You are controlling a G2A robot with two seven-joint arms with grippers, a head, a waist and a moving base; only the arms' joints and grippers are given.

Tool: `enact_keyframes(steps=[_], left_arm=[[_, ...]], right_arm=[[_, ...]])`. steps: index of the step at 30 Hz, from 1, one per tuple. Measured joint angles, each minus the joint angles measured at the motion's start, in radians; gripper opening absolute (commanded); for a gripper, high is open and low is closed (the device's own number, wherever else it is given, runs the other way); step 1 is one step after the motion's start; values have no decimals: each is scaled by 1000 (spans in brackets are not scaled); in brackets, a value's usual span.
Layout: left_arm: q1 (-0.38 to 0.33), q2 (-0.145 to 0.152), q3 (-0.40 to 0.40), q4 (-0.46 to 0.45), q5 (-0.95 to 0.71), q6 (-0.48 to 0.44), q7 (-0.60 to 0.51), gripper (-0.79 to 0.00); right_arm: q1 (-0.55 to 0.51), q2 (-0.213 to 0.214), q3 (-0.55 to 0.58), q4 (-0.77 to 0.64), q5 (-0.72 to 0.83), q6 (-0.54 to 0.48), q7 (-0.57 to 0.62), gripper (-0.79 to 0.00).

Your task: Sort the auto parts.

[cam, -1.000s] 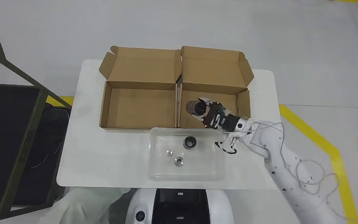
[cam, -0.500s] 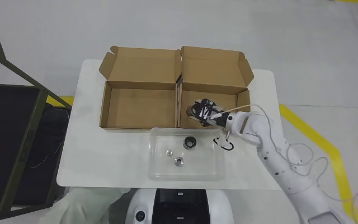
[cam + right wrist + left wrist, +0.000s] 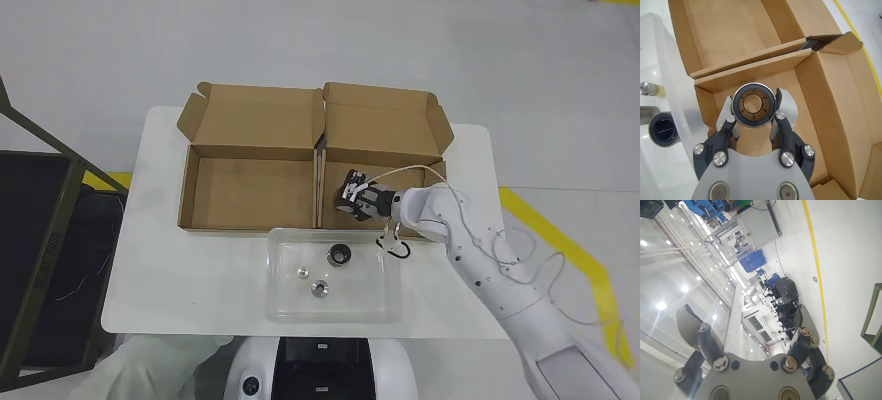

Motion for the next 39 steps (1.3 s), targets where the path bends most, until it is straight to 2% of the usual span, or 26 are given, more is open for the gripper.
enact_keyframes(steps=[11, 12, 13, 14, 15, 16, 17, 19, 31, 39], left_arm=[[0, 0, 0, 0, 0, 0, 0, 0], [0, 0, 0, 0, 0, 0, 0, 0], [0, 0, 0, 0, 0, 0, 0, 0], [0, 0, 0, 0, 0, 0, 0, 0], [0, 0, 0, 0, 0, 0, 0, 0], [0, 0, 0, 0, 0, 0, 0, 0], [0, 0, 0, 0, 0, 0, 0, 0], [0, 0, 0, 0, 0, 0, 0, 0], [0, 0, 0, 0, 0, 0, 0, 0], [0, 0, 0, 0, 0, 0, 0, 0]], right_arm=[[77, -40, -68, 125, -11, 22, -15, -785], [81, -42, -71, 133, -11, 23, -17, -767], [85, -45, -74, 140, -11, 23, -19, -582], [89, -48, -78, 148, -11, 23, -21, -499], [92, -50, -80, 153, -11, 23, -22, -372], [95, -52, -82, 156, -10, 23, -22, -200], [98, -54, -83, 158, -11, 23, -21, -80], [102, -56, -83, 159, -11, 22, -17, -55], [99, -49, -42, 94, -3, -1, 13, -43], [41, -19, 45, -79, 23, -44, 40, -43]])
